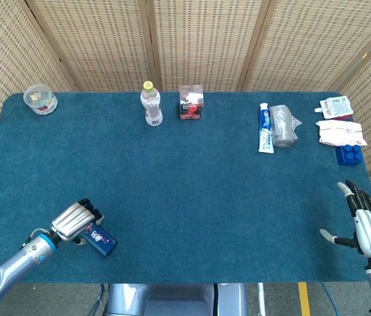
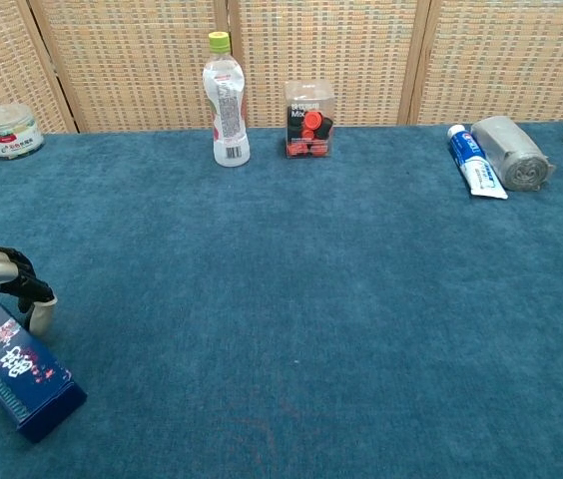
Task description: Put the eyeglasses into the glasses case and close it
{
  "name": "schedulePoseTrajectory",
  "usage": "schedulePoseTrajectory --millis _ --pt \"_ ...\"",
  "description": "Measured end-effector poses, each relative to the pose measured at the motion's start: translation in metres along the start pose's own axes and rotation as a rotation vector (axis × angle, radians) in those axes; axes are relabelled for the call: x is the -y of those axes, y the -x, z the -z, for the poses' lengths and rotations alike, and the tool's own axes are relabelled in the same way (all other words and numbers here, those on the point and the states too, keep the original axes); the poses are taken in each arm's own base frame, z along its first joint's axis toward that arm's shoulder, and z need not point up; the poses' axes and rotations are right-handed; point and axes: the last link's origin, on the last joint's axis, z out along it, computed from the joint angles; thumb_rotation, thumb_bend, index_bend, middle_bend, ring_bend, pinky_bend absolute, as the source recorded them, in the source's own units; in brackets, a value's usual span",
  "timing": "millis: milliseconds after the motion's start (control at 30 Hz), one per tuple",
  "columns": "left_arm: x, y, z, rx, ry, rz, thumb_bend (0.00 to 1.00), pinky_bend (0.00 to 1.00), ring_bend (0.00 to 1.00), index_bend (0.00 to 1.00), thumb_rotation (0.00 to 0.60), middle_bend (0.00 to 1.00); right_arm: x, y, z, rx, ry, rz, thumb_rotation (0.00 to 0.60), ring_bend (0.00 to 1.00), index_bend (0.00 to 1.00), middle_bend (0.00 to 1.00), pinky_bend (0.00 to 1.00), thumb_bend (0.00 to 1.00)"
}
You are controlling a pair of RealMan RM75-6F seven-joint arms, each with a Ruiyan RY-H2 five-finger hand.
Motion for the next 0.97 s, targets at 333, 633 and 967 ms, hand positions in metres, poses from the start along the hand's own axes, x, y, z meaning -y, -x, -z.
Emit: schedulePoseTrajectory --millis 333,633,967 --pt "0.003 0.003 0.003 0.018 -0.021 0.003 0.02 0.14 0.02 0.15 0.6 0.02 0.0 0.0 0.0 0.0 0.0 0.001 0.6 0.0 0.0 0.0 0.0 0.0" --pt "0.012 -0.023 0.033 -0.083 -0.065 0.078 0.0 0.0 0.0 0.0 0.6 0.0 0.0 0.0 0.0 -0.004 -0.002 0.001 0.6 0.0 0.0 0.0 0.0 0.0" --pt "0.043 -0.043 0.09 -0.382 -0.333 0.194 0.0 0.0 0.0 0.0 0.6 0.0 0.001 0.0 0.001 -0.012 -0.007 0.012 0.6 0.0 0.0 0.0 0.0 0.0"
